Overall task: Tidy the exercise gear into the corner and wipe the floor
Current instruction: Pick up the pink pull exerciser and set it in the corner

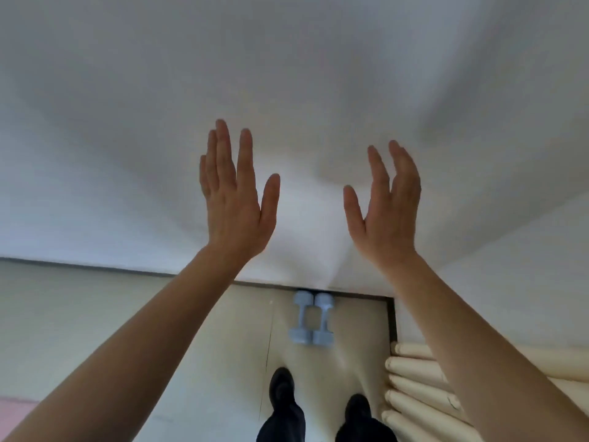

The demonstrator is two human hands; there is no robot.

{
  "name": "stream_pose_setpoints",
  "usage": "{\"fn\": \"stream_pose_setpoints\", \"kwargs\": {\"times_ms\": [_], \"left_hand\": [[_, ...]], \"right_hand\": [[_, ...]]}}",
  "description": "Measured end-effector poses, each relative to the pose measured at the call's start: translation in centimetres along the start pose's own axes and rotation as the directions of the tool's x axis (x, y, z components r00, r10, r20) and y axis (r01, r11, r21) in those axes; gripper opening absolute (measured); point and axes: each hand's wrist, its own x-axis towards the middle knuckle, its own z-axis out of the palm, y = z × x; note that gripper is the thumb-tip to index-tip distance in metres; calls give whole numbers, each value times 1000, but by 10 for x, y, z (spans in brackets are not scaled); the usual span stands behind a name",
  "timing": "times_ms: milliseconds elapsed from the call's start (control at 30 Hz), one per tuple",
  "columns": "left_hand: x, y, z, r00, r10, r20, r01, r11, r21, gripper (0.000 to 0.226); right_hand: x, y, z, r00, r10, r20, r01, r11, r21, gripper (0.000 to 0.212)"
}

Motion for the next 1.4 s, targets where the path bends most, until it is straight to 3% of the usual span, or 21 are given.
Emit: {"fn": "stream_pose_setpoints", "kwargs": {"times_ms": [167, 367, 567, 700, 967, 1167, 1400], "left_hand": [[8, 23, -130, 979, 15, -202, 18, 987, 162, 62], [-84, 25, -218, 905, -165, -393, 303, 898, 321, 64], [-188, 22, -339, 839, -206, -503, 491, 685, 539, 63], [-263, 24, -443, 783, -191, -592, 605, 452, 655, 63], [-462, 28, -632, 619, -193, -762, 781, 49, 622, 65], [-582, 12, -743, 585, -228, -778, 784, -84, 615, 64], [-671, -66, -832, 523, -316, -791, 804, -125, 581, 64]], "right_hand": [[77, -71, -69, 968, -204, -146, 216, 974, 72, 60], [78, -145, -77, 927, -366, -87, 375, 888, 267, 66], [26, -267, -80, 850, -525, -44, 473, 725, 501, 69], [-20, -380, -109, 748, -654, -114, 564, 534, 630, 68], [-156, -632, -174, 554, -774, -306, 669, 196, 717, 67], [-263, -791, -223, 468, -808, -357, 664, 55, 746, 68], [-351, -925, -224, 389, -853, -348, 652, -12, 758, 66]]}}
